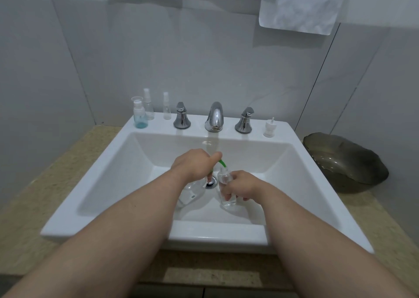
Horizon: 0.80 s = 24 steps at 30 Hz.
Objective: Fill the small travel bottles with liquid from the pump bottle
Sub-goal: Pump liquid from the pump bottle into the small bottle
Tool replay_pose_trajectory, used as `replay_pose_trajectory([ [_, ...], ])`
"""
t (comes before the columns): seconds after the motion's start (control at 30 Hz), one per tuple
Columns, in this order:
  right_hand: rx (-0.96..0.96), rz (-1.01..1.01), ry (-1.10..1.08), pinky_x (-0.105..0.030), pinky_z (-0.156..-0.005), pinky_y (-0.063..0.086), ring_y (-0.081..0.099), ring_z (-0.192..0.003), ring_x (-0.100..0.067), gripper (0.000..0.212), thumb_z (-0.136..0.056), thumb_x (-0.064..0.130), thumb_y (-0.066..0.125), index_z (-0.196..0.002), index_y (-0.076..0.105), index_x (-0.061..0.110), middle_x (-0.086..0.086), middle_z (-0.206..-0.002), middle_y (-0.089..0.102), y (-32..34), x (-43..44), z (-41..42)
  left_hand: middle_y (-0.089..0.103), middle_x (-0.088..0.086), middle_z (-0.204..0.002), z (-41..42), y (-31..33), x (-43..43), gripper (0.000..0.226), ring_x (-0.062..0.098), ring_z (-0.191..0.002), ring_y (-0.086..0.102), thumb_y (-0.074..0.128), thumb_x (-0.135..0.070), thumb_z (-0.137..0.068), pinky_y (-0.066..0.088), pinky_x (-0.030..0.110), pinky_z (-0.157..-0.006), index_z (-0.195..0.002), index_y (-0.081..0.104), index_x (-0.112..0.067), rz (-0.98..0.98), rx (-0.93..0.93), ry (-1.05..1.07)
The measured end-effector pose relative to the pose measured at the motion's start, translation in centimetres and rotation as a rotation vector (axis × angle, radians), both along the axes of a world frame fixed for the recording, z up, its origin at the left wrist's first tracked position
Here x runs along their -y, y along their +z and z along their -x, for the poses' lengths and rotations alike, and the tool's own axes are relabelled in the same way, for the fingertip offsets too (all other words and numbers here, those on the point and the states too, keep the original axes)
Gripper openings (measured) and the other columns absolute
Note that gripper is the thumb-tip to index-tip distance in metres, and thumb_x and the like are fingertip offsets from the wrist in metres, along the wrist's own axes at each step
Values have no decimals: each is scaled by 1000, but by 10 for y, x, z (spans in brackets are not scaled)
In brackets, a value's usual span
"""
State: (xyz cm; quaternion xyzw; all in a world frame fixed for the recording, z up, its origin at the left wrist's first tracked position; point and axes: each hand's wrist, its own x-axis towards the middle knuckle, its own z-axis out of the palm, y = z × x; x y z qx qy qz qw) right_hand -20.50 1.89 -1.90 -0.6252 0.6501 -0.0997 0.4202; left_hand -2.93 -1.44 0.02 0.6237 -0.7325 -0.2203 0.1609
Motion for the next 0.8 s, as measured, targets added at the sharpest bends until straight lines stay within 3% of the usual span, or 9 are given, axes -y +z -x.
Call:
replay_pose_trajectory([
  [0.47,-1,1,-5,-29,-64,41,51,-77,-20,15,-62,16,67,-74,65,25,1,-83,60,0,0,1,70,-4,-79,1,2,-1,65,23,-81,64,34,-58,-98,45,34,-71,-62,70,-18,3,9,-8],
  [0.8,9,0,-1,-29,-62,38,49,-75,-21,21,-55,18,66,-75,65,24,0,-81,58,-1,1,0,73,-2,-82,0,1,2,60,22,-82,65,36,-50,-95,47,33,-70,-59,72,-19,23,34,-29],
])
